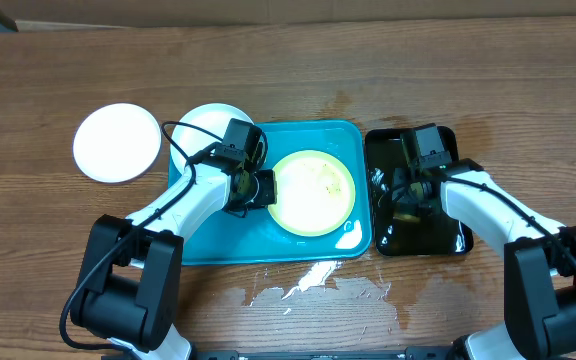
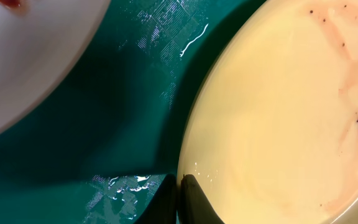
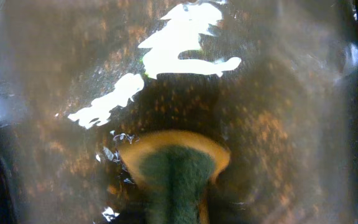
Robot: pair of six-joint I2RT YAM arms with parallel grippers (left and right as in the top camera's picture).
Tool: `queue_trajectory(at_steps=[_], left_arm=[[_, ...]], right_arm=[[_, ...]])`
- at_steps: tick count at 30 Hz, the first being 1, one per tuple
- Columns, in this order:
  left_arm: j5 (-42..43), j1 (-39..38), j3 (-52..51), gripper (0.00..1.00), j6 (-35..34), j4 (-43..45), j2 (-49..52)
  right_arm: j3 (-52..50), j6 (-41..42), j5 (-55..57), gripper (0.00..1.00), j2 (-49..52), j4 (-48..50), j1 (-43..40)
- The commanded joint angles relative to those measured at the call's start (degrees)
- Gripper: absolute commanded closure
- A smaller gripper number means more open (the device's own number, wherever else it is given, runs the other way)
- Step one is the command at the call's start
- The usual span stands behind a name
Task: Clean dirty plates on tray and stack at the side
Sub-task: 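Rub the sponge in the black tray with the right gripper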
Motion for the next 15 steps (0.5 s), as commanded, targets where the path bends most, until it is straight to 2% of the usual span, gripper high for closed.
queue_trajectory(at_steps=[1, 6, 10, 15], left_arm=[[0.07, 0.22, 0.26, 0.94, 1.92, -0.61, 1.53], [0.07, 0.22, 0.26, 0.94, 1.92, -0.61, 1.53], [0.07, 0.22, 0.26, 0.93, 1.92, -0.61, 1.53], [0.07, 0.22, 0.26, 0.93, 1.92, -0.61, 1.53]], right_arm=[[4.39, -0.28, -0.02, 0.53, -2.99, -4.13, -0.02], [4.61, 2.99, -2.95, 0.47, -3.91, -11.41, -0.02], [2.05, 5.66, -6.10, 0.52, -3.91, -12.17, -0.02], [-2.49, 5.97, -6.10, 0.59, -3.91, -7.65, -0.02]])
